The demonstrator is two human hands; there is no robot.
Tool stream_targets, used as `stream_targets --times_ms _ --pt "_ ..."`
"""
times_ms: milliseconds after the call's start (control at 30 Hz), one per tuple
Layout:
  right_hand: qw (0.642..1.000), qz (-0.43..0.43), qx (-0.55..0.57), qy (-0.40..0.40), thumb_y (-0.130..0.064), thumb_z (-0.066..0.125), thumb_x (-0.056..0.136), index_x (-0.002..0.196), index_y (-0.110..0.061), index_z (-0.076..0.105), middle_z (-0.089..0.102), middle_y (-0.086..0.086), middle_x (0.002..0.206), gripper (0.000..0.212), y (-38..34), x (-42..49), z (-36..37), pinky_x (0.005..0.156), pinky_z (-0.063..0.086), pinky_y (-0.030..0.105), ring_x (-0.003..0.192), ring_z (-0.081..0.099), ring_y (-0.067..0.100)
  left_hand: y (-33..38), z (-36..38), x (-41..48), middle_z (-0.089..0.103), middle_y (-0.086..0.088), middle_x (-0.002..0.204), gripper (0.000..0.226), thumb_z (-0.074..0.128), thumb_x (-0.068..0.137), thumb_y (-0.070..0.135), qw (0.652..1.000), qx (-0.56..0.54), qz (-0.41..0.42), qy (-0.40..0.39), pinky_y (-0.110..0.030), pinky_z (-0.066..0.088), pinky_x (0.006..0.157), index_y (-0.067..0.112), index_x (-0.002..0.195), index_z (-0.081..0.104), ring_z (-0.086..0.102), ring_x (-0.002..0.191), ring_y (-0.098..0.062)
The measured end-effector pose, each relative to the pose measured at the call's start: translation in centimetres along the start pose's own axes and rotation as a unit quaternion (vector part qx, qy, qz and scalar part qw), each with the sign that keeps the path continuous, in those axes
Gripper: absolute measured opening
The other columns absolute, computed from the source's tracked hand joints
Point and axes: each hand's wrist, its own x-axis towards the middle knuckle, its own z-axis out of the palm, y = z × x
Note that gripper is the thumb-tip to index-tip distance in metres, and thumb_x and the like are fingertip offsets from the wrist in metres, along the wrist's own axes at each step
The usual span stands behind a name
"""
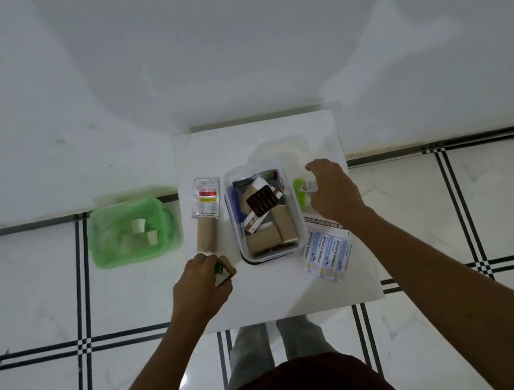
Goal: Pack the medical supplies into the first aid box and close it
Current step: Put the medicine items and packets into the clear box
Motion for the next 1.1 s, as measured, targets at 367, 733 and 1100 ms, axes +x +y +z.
stream_targets --times_ms 367,733,1100 --pt "0.991 -0.058 -0.094 -0.077 -0.015 0.067 0.07 0.118 -0.011 0.049 0.059 0.013 0.11 0.051 1.9 2.3 1.5 0.079 0.047 0.039 0.098 0.055 0.032 6.7 -5.6 2.0 0.061 -0.006 0.107 0.051 0.073 0.073 0.033 0.98 -0.072 0.159 0.099 -0.035 0.052 0.078 0.013 0.117 0.06 0.055 0.098 -0.021" --pt "0.993 -0.088 0.041 0.065 -0.024 0.079 0.058 0.12 -0.016 0.051 0.062 0.008 0.113 0.069 -1.5 1.9 -4.8 0.075 0.049 0.038 0.098 0.055 0.03 10.2 -2.5 6.4 0.062 -0.005 0.113 0.042 0.066 0.079 0.039 0.964 0.128 0.233 0.003 -0.036 0.047 0.08 0.014 0.112 0.061 0.058 0.103 -0.023" --pt "0.979 -0.179 0.013 -0.097 -0.027 0.074 0.071 0.132 -0.019 0.046 0.056 0.003 0.131 0.068 -6.9 0.6 -1.7 0.09 0.043 0.037 0.116 0.049 0.024 7.6 -1.7 2.7 0.069 -0.004 0.112 0.028 0.049 0.093 0.028 0.96 0.038 0.278 0.025 -0.034 0.051 0.092 0.012 0.107 0.067 0.063 0.102 -0.021"
